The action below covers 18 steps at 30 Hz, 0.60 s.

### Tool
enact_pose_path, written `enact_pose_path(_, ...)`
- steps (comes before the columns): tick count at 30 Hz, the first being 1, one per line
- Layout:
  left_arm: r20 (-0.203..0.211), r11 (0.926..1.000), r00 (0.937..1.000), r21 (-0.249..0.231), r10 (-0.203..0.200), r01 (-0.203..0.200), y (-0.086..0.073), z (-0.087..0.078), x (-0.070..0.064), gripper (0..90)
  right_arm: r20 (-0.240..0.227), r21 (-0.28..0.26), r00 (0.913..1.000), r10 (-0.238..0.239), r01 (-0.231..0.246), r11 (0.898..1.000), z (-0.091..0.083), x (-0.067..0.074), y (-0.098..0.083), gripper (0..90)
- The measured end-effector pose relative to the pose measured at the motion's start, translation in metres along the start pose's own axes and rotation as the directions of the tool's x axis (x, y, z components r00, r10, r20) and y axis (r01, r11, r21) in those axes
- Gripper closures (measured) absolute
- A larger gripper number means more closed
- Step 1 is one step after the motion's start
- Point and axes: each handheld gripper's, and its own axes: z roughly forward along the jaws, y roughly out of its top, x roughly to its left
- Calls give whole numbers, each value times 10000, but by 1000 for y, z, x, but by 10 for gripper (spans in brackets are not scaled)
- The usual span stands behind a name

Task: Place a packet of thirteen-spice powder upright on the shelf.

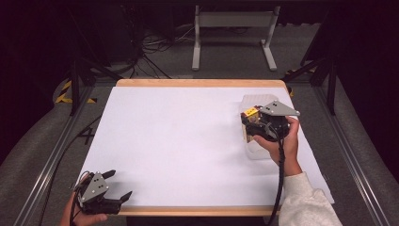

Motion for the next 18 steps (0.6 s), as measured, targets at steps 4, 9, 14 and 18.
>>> enact_pose_path(4,27,10000,10000,-8,2,-2,0,0,0,90,310,-69,9994,157,-155,9999,-1,-4,-1,326)
enact_pose_path(9,35,10000,10000,4,14,-14,0,0,0,90,662,88,9970,400,-407,9991,1,-7,-6,325)
enact_pose_path(14,24,10000,10000,-3,16,-16,0,0,0,90,859,172,9940,671,-689,9975,1,-10,-12,325)
enact_pose_path(18,22,10000,10000,22,42,-42,0,1,0,91,966,337,9915,871,-907,9953,2,-16,-19,325)
